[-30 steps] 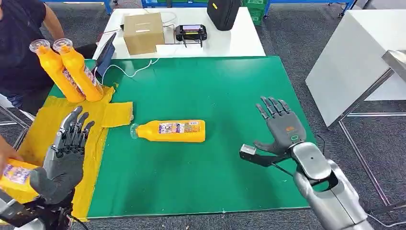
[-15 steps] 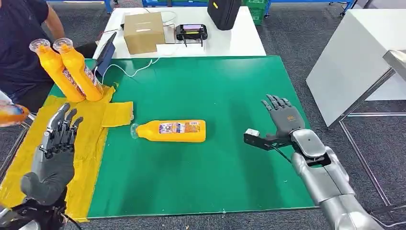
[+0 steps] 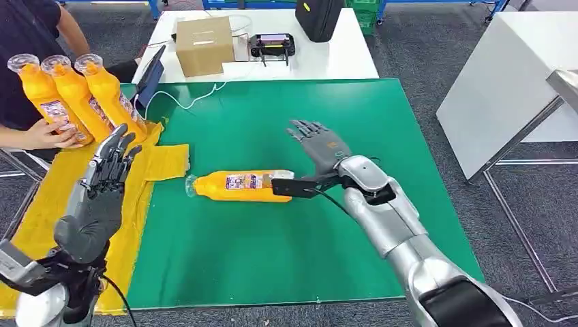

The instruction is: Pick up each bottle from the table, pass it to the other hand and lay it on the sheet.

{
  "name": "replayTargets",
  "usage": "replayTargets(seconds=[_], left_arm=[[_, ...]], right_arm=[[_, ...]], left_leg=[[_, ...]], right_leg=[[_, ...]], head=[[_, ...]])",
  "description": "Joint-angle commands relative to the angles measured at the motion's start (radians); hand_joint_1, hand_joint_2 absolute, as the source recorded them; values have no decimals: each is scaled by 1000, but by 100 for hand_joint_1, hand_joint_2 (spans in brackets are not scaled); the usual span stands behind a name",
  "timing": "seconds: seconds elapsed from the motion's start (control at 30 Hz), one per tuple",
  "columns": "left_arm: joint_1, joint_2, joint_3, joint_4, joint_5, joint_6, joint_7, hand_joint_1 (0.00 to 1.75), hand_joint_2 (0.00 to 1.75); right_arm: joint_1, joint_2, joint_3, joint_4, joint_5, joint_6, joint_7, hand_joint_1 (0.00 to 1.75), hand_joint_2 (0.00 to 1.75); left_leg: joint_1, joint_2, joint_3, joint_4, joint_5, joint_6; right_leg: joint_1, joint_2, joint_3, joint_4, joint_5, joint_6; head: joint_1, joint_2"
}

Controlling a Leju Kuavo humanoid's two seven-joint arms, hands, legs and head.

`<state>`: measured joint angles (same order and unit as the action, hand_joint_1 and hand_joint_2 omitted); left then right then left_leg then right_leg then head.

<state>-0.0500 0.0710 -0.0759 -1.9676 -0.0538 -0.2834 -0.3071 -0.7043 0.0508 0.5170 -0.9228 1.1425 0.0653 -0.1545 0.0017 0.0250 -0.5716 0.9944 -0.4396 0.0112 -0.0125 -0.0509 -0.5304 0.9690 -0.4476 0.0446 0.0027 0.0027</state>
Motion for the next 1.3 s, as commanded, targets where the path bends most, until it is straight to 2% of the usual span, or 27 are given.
replayTargets(seconds=[0.03,0.4,0.6,1.3], left_arm=[[-67,29,-57,80,-5,-4,3,0,0],[-61,25,-51,85,2,-9,-2,0,0],[-96,12,-76,126,21,-32,20,0,0],[-144,1,-94,170,38,-33,31,0,0]], right_arm=[[-106,81,254,127,-29,72,57,0,175],[-111,73,260,152,-52,77,65,0,175],[-101,51,275,194,-87,99,70,0,175],[-115,35,326,225,-114,120,61,0,175]], left_leg=[[0,1,0,0,0,-1],[0,-3,-2,1,0,-1],[0,-5,-2,1,1,-1],[0,-4,-2,1,1,0]], right_leg=[[0,4,-1,1,0,-1],[-1,3,-2,1,0,-2],[0,1,-2,0,0,-2],[0,2,-3,0,0,-1]], head=[[0,0],[0,0],[0,0],[0,0]])
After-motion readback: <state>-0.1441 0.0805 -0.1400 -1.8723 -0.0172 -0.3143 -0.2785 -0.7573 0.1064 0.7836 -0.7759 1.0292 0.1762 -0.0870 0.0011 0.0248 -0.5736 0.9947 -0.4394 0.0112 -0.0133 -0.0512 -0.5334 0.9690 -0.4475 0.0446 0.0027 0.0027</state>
